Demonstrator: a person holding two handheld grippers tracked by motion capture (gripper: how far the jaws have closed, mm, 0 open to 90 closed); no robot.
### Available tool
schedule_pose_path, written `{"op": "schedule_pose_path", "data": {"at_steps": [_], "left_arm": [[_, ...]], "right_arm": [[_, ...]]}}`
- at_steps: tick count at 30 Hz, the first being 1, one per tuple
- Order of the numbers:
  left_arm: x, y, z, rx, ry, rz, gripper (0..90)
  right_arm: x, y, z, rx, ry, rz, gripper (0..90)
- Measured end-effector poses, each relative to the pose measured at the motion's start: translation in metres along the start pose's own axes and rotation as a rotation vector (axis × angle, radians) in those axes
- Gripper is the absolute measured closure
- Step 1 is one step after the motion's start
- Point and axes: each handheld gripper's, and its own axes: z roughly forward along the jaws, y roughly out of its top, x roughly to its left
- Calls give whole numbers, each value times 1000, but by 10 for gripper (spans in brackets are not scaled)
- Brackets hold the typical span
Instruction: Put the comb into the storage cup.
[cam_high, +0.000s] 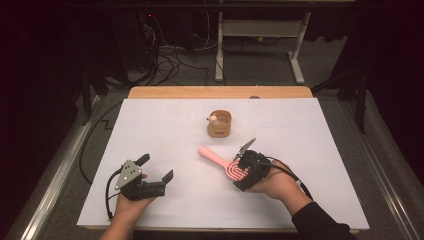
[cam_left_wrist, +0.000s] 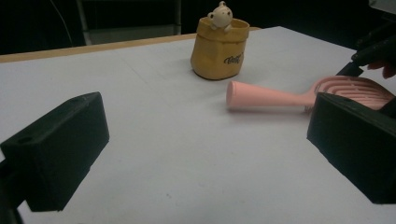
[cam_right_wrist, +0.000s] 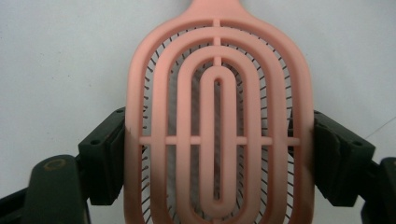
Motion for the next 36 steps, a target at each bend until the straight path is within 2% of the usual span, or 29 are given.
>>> {"op": "schedule_pose_path", "data": {"at_steps": [2, 7, 12, 14, 17, 19, 23, 25, 28, 36], "left_arm": [[0, 8, 2, 3, -11, -21, 0], [-5, 30, 8, -34, 2, 27, 0], [-6, 43, 20, -66, 1, 14, 0], [-7, 42, 25, -67, -3, 9, 0], [-11, 38, 29, -52, -12, 29, 0], [-15, 35, 29, -53, -16, 45, 0], [-15, 25, 28, -56, -34, 47, 0], [-14, 25, 27, -46, -29, 58, 0], [-13, 24, 26, -48, -28, 52, 0], [-18, 16, 33, 5, -16, 101, 0]], "right_arm": [[0, 0, 0, -1, 3, 0, 203], [-1, -1, 0, -10, 15, 2, 203], [-1, -1, 0, -17, 16, 3, 204], [-1, -1, 0, -20, 18, 5, 204], [-1, -2, -1, -28, 19, 8, 204], [0, -3, -2, -29, 15, 5, 204], [1, -5, -2, -25, 13, 9, 204], [1, -5, -2, -25, 14, 12, 204], [2, -5, -4, -26, 13, 12, 204], [3, -6, -13, -32, 7, 16, 203]]}}
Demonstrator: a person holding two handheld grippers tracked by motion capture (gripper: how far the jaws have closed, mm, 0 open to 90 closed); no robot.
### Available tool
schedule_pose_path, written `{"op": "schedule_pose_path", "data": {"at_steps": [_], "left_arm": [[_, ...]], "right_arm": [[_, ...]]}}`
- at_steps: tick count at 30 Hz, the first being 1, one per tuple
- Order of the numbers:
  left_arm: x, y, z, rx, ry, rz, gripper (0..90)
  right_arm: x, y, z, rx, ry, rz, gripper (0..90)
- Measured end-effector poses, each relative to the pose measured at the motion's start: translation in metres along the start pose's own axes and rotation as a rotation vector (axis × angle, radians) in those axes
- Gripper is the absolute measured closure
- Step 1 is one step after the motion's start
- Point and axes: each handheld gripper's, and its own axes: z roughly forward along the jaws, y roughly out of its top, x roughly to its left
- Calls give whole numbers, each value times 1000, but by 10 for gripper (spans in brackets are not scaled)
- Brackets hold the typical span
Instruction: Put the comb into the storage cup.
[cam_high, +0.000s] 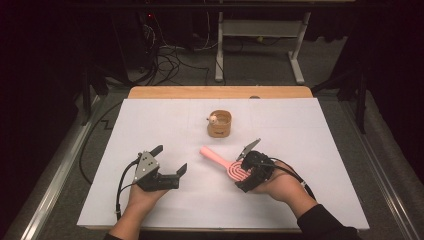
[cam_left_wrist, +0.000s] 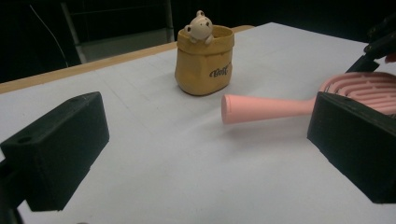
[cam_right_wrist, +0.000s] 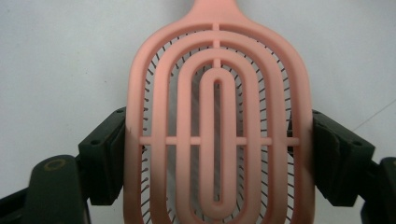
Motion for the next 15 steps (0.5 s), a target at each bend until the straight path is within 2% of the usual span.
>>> {"op": "schedule_pose_path", "data": {"at_steps": [3, 6, 15], "left_arm": [[-1, -2, 2, 7, -2, -3, 0], [-2, -3, 2, 10, -1, 13, 0], [-7, -9, 5, 39, 10, 45, 0]], "right_arm": [[0, 0, -5, 0, 4, -5, 203], [-1, 0, -9, -5, 20, 4, 203], [2, 0, -21, -24, 17, -4, 203]]}}
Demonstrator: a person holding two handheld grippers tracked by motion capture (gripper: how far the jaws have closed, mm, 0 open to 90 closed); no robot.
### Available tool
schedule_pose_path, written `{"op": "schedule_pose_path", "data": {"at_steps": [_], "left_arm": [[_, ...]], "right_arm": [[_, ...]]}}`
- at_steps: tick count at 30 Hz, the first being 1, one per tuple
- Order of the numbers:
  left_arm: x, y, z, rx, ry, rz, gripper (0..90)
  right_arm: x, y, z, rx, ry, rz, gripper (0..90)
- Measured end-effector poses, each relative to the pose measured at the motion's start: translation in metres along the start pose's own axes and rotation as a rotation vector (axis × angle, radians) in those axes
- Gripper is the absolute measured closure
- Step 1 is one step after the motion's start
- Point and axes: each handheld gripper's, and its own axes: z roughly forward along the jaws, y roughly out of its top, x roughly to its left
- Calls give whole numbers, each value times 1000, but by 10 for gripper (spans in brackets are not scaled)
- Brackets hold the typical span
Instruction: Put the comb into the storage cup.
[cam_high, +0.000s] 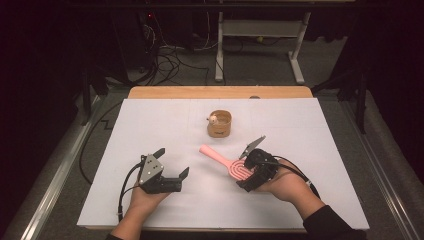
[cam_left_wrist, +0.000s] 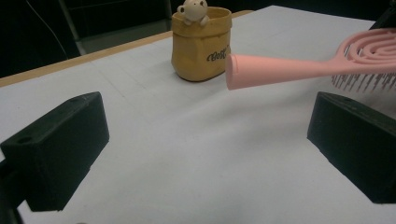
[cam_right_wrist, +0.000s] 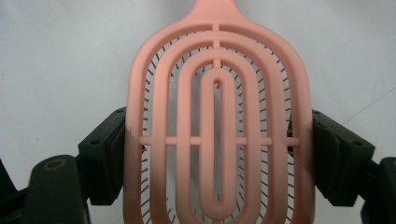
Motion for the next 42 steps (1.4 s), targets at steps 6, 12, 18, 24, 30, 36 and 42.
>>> {"op": "schedule_pose_path", "data": {"at_steps": [6, 12, 18, 24, 30, 36, 42], "left_arm": [[-6, -2, 2, 16, -3, 43, 0], [-13, -4, 4, 12, 3, 98, 0], [-20, -6, 7, 32, -4, 148, 0], [-27, -7, 10, 50, -1, 184, 0], [-33, -7, 12, 61, 15, 239, 0], [-39, -5, 13, 64, 20, 282, 0], [-42, -4, 13, 61, 32, 312, 0]], "right_arm": [[2, 1, -4, -4, -3, -5, 202], [6, 1, -5, -7, -6, -8, 202], [7, 2, -4, -11, 1, -12, 202], [9, 4, -1, -5, 4, -21, 202], [12, 9, 7, 3, 19, -36, 202], [16, 15, 8, 6, 23, -49, 202], [21, 22, 7, 7, 20, -61, 202]]}}
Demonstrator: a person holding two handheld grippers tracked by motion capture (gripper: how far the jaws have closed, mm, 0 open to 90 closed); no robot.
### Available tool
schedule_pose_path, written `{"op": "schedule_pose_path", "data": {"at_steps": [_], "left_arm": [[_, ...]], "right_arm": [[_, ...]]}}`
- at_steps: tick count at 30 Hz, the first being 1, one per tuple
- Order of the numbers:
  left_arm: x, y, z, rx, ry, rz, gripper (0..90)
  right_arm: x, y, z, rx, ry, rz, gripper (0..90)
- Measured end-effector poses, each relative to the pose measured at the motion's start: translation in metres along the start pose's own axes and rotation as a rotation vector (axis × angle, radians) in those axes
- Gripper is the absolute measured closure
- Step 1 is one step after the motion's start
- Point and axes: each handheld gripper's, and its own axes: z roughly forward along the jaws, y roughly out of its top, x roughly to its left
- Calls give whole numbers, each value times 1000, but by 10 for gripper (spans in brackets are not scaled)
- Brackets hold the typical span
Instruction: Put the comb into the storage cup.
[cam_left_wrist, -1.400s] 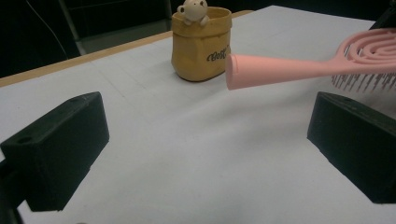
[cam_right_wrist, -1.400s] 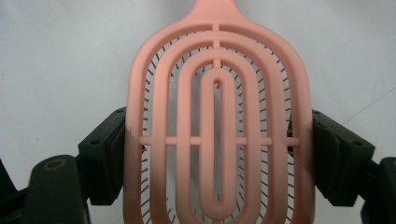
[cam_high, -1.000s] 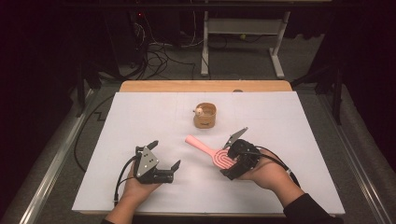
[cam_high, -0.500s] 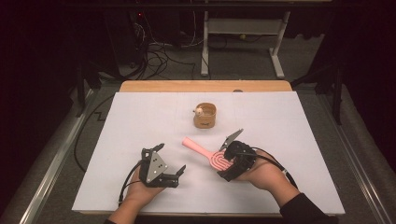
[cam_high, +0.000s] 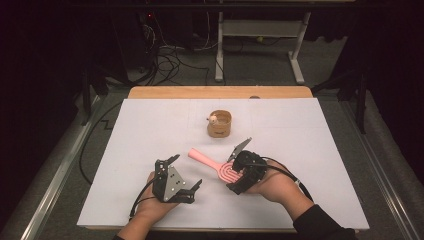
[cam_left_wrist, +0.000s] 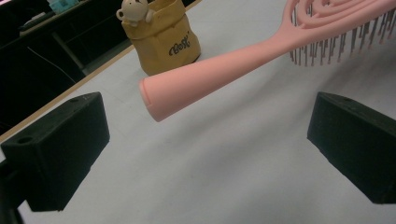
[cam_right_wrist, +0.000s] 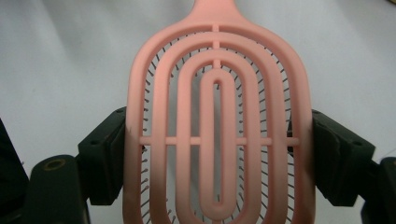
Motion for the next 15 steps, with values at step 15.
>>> {"op": "schedule_pose_path", "data": {"at_steps": [15], "left_arm": [[-7, 2, 2, 18, 35, 69, 0]], "right_arm": [[9, 14, 6, 10, 14, -38, 201]]}}
